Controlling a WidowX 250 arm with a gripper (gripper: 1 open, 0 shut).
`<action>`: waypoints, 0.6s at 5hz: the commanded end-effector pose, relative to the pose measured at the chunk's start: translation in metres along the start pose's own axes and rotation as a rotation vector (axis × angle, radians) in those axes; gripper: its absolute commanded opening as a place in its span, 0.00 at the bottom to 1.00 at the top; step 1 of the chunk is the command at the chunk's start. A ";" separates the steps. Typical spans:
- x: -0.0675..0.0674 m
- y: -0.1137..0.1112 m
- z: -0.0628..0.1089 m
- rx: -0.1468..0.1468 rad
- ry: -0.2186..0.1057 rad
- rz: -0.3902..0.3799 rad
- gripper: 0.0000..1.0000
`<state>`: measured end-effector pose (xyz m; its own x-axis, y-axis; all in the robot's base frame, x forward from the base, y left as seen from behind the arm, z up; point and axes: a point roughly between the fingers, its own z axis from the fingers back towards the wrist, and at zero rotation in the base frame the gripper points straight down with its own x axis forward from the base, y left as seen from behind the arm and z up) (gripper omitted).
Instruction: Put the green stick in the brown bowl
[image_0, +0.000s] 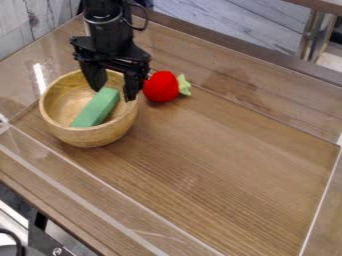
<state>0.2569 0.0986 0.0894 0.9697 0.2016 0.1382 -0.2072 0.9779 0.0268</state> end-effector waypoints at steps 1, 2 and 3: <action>-0.004 -0.004 0.017 0.026 -0.018 0.020 1.00; -0.003 0.003 0.006 0.040 0.006 0.027 1.00; -0.002 0.013 -0.005 0.055 0.028 0.038 1.00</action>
<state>0.2457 0.1058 0.0717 0.9689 0.2395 0.0622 -0.2434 0.9677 0.0656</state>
